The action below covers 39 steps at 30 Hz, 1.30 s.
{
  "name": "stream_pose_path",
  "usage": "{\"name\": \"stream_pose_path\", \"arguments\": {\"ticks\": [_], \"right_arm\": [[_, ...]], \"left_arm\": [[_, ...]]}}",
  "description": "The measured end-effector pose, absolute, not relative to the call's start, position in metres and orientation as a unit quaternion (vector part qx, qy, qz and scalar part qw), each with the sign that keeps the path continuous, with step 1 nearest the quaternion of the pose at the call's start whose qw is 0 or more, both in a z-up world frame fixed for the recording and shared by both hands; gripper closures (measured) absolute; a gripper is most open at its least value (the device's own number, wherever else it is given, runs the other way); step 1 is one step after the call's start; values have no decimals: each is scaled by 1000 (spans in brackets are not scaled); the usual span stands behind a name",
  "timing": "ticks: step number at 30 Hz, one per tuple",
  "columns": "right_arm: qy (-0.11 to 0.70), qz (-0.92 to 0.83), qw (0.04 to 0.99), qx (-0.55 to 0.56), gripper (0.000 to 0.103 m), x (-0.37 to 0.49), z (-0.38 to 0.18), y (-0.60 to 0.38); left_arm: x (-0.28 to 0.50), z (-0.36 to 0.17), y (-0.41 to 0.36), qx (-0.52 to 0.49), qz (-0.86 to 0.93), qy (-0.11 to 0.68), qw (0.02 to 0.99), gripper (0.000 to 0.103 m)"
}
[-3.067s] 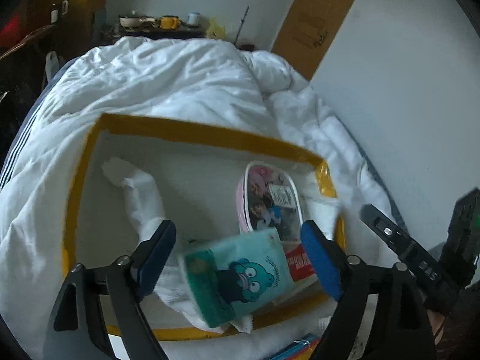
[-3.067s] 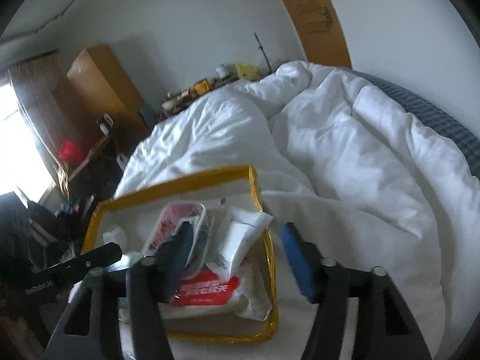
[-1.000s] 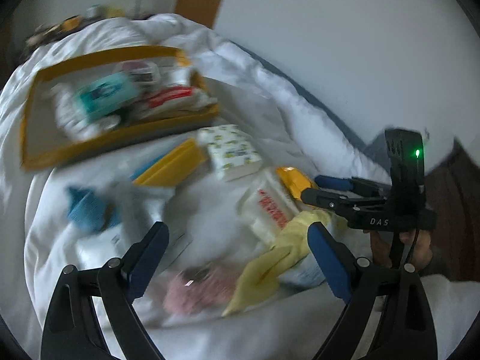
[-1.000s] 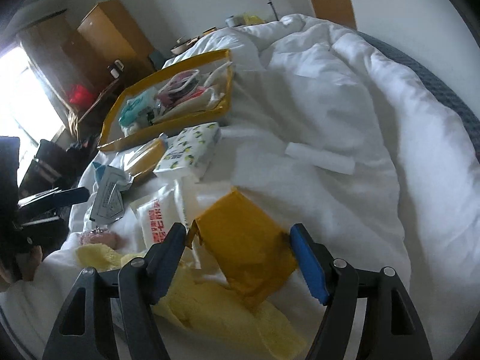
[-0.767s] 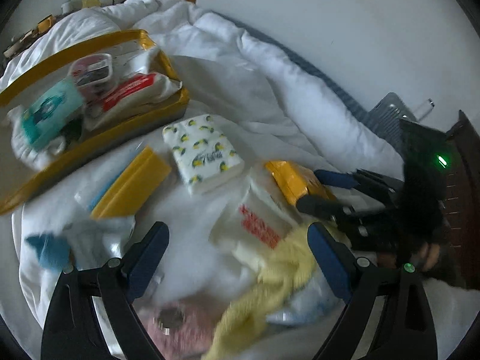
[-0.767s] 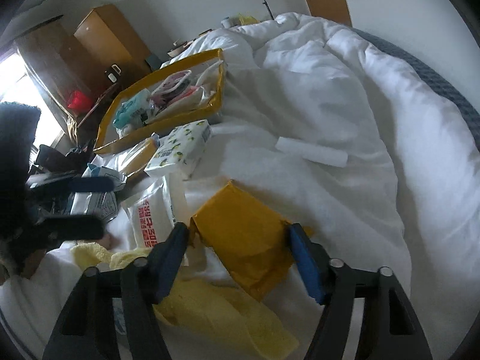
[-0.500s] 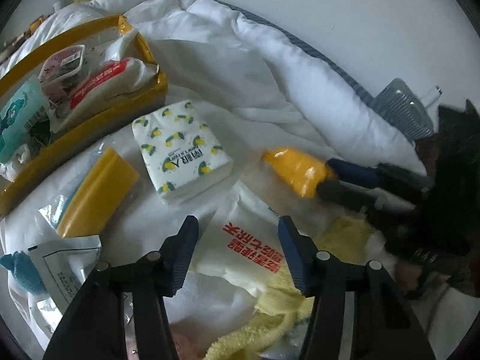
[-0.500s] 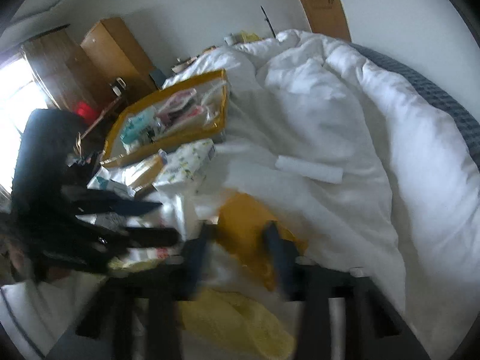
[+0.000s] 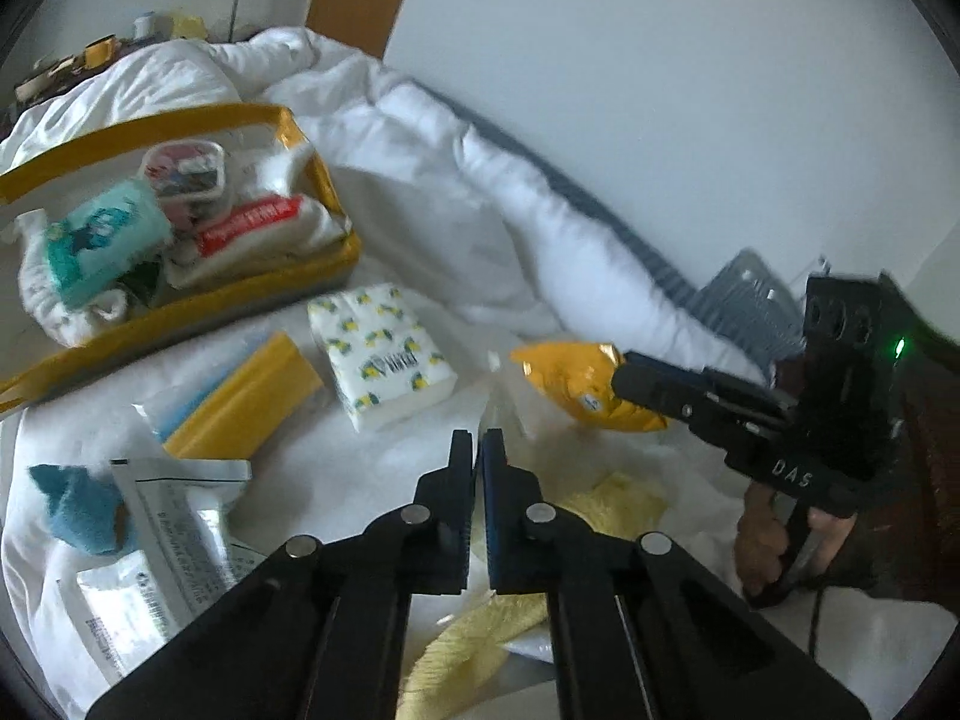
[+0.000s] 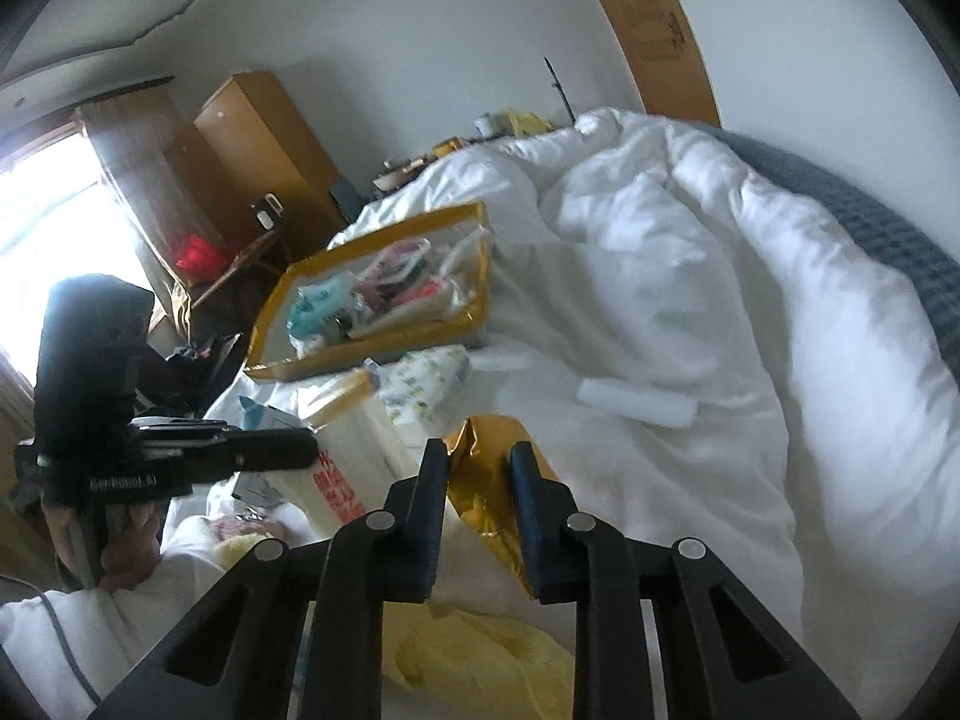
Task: Organize soft objects
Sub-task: 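Carry the yellow packet into the tray with the right tool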
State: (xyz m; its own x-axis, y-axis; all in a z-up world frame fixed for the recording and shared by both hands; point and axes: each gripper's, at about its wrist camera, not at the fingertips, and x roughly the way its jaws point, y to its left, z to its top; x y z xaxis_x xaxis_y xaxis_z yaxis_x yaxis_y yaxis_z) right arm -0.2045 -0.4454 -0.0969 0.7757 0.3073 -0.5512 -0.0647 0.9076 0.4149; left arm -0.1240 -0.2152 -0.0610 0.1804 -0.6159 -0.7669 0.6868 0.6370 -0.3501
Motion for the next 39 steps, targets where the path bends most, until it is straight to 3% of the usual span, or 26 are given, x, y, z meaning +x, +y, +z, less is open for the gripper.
{"name": "stream_pose_path", "arguments": {"ticks": [5,6,16,39], "right_arm": [[304,118,928,178,85,-203,-85,-434],[305,124,928,176,99,-201,-83,-431],[319,138,920,183,99,-187,-90,-427],[276,154,937,149,99,-105,-29,-377]], "left_arm": [[-107,-48,-187,-20,-424,466,776,101],[-104,-46,-181,-33,-420,463,780,101],[-95,-43,-151,-76,-416,455,784,101],[-28,-12,-59,-187,-313,399,841,101]]}}
